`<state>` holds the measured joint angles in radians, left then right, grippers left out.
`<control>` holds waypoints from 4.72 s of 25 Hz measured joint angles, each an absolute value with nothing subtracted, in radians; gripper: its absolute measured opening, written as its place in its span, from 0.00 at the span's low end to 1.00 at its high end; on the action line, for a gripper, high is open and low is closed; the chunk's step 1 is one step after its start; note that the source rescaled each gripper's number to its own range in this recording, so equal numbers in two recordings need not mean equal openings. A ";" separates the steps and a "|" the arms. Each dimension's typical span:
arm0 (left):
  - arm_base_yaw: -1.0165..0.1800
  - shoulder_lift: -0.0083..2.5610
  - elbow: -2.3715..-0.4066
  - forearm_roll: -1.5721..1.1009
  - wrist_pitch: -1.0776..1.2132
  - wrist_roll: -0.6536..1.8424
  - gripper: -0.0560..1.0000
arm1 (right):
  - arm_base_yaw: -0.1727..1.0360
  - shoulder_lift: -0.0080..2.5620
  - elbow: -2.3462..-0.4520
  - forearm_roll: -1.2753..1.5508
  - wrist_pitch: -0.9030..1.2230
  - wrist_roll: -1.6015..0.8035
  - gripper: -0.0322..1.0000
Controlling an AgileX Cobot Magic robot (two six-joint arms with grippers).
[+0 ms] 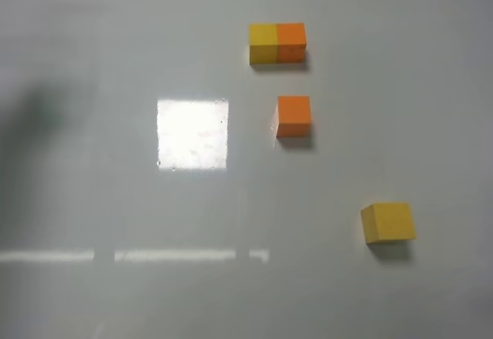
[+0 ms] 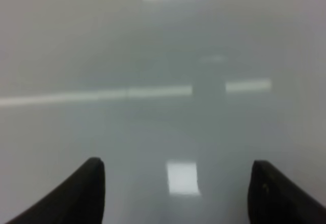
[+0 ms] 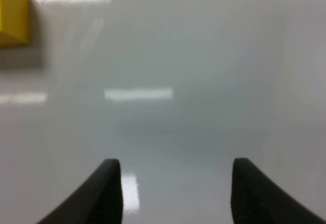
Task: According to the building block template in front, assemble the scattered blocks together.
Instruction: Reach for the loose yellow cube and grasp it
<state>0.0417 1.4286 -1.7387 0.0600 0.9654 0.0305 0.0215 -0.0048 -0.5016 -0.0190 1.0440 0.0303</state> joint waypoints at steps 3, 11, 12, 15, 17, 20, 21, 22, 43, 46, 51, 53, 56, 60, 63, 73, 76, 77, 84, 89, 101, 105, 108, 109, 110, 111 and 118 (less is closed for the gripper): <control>0.080 1.405 -1.735 -0.017 0.944 0.036 0.55 | 0.021 -0.005 -0.502 -0.019 1.044 0.030 0.16; 0.085 1.383 -1.732 0.030 0.943 0.030 0.55 | 0.021 -0.005 -0.502 -0.019 1.044 0.030 0.16; 0.085 1.375 -1.723 0.038 0.938 0.028 0.55 | 0.021 -0.005 -0.502 -0.019 1.044 0.030 0.16; 0.085 1.319 -1.671 0.050 0.912 0.026 0.50 | 0.021 -0.005 -0.502 -0.019 1.044 0.030 0.16; 0.085 1.273 -1.624 0.060 0.907 0.026 0.43 | 0.021 -0.005 -0.502 -0.019 1.044 0.030 0.16; 0.085 1.199 -1.545 0.069 0.904 0.027 0.39 | 0.021 -0.005 -0.502 -0.019 1.044 0.030 0.16; 0.085 1.172 -1.515 0.070 0.902 0.026 0.39 | 0.021 -0.005 -0.502 -0.019 1.044 0.030 0.16; 0.085 1.145 -1.492 0.070 0.902 0.026 0.39 | 0.021 -0.005 -0.502 -0.019 1.044 0.030 0.16; 0.085 0.429 -0.884 0.000 0.894 0.024 0.34 | 0.021 -0.005 -0.502 -0.019 1.044 0.030 0.16; 0.085 0.325 -0.763 0.000 0.916 0.024 0.34 | 0.021 -0.005 -0.502 -0.019 1.044 0.030 0.16; 0.085 0.160 -0.609 0.000 0.980 0.024 0.30 | 0.021 -0.005 -0.502 -0.019 1.044 0.030 0.16; 0.085 0.102 -0.567 0.000 1.007 0.024 0.30 | 0.021 -0.005 -0.502 -0.019 1.044 0.030 0.16; 0.085 0.020 -0.516 0.000 1.032 0.024 0.29 | 0.021 -0.005 -0.502 -0.019 1.044 0.030 0.16; 0.085 -0.004 -0.500 0.006 1.037 0.010 0.29 | 0.021 -0.005 -0.502 -0.019 1.044 0.030 0.16; 0.085 -0.004 -0.499 0.010 1.037 0.000 0.26 | 0.021 -0.005 -0.502 -0.019 1.044 0.030 0.16; 0.085 -0.004 -0.499 0.008 1.037 -0.020 0.26 | 0.021 -0.005 -0.502 -0.019 1.044 0.030 0.16; 0.085 -0.004 -0.499 0.008 1.037 -0.020 0.24 | 0.021 -0.005 -0.502 -0.019 1.044 0.030 0.16; 0.085 -0.004 -0.499 0.008 1.037 -0.020 0.23 | 0.021 -0.005 -0.502 -0.019 1.044 0.030 0.16; 0.085 -0.004 -0.499 0.008 1.037 -0.024 0.21 | 0.021 -0.005 -0.502 -0.019 1.044 0.030 0.16; 0.085 -0.004 -0.499 0.000 1.037 -0.023 0.20 | 0.021 -0.005 -0.502 -0.019 1.044 0.030 0.16; 0.085 -0.004 -0.499 0.000 1.037 -0.023 0.19 | 0.021 0.039 -0.576 0.000 1.009 -0.099 0.16; 0.085 -0.004 -0.499 0.000 1.037 -0.024 0.17 | 0.046 0.222 -0.704 0.023 0.973 -0.363 0.29; 0.085 -0.004 -0.499 0.000 1.037 -0.024 0.16 | 0.095 0.360 -0.764 0.023 0.957 -0.606 0.68; 0.085 -0.004 -0.499 0.000 1.037 -0.024 0.16 | 0.119 0.407 -0.775 0.023 0.955 -0.660 0.81; 0.085 -0.004 -0.499 0.000 1.037 -0.024 0.16 | 0.147 0.445 -0.785 0.023 0.954 -0.721 0.88; 0.085 -0.004 -0.499 0.000 1.037 -0.024 0.16 | 0.173 0.487 -0.790 0.023 0.952 -0.779 0.93; 0.085 -0.004 -0.499 0.000 1.037 -0.024 0.16 | 0.360 0.734 -0.831 -0.006 0.886 -0.905 0.99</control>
